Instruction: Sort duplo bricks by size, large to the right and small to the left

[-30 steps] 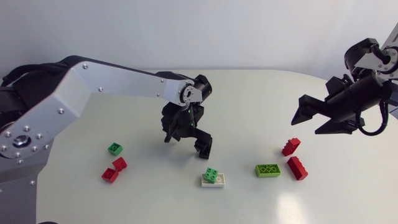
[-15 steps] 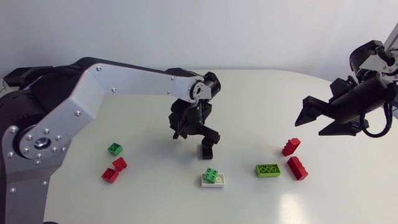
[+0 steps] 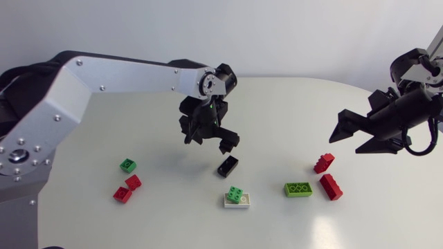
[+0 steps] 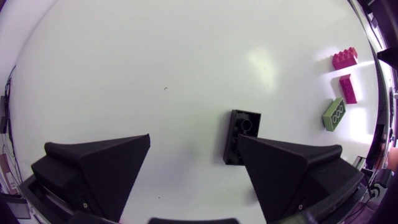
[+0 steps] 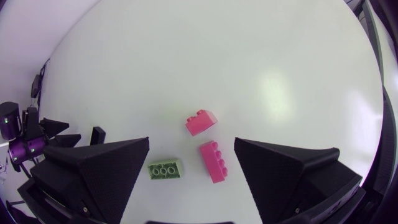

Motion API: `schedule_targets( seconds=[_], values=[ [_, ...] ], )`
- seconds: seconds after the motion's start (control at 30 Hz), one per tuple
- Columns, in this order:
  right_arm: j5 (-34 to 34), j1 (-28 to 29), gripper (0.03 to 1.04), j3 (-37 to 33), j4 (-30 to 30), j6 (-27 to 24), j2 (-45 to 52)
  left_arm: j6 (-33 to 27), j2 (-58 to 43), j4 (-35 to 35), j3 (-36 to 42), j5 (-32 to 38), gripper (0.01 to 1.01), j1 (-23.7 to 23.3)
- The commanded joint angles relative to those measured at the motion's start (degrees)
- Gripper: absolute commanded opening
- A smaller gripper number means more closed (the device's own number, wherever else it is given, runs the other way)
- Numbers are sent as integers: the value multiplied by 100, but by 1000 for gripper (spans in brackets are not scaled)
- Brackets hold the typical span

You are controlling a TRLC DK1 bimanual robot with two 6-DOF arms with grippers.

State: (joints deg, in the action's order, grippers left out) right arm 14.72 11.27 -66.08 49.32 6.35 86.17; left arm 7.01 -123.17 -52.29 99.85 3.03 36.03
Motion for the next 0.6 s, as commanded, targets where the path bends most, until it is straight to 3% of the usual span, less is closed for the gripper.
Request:
schedule_targets(
  seconds=[0.0,0.17,0.57],
  values=[
    [31,7,984,184,16,-72,-118,161,83,-62,-150,-13,972,-70],
    [31,51,984,245,16,-116,-136,152,-471,-246,8,-13,972,-298],
    [40,95,984,254,-10,-143,-109,161,-611,-352,148,-21,972,-228]
  ],
)
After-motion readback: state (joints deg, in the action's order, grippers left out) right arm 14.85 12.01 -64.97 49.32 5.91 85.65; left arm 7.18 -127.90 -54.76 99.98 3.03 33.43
